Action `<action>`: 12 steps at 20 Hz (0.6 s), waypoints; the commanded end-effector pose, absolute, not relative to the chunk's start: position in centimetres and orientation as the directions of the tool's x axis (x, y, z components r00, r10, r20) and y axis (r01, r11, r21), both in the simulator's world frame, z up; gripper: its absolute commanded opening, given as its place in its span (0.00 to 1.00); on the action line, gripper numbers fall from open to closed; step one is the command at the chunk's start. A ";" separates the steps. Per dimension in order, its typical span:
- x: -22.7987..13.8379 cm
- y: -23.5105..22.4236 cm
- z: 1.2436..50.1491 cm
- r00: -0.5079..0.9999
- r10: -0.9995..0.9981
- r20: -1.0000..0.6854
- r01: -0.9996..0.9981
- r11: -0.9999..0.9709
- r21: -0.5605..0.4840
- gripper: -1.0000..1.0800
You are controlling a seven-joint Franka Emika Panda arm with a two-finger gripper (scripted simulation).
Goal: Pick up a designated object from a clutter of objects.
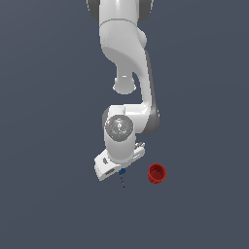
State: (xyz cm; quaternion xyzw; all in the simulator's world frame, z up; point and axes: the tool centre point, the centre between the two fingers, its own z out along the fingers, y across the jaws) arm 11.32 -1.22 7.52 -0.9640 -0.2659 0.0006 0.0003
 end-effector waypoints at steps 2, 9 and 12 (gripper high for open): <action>10.4 -2.9 9.7 0.859 0.512 0.000 0.512 -0.859 0.000 0.00; 7.7 -7.5 16.0 0.859 0.512 0.000 0.512 -0.859 0.000 0.00; 6.4 -9.7 18.9 0.859 0.512 0.001 0.512 -0.859 -0.001 0.00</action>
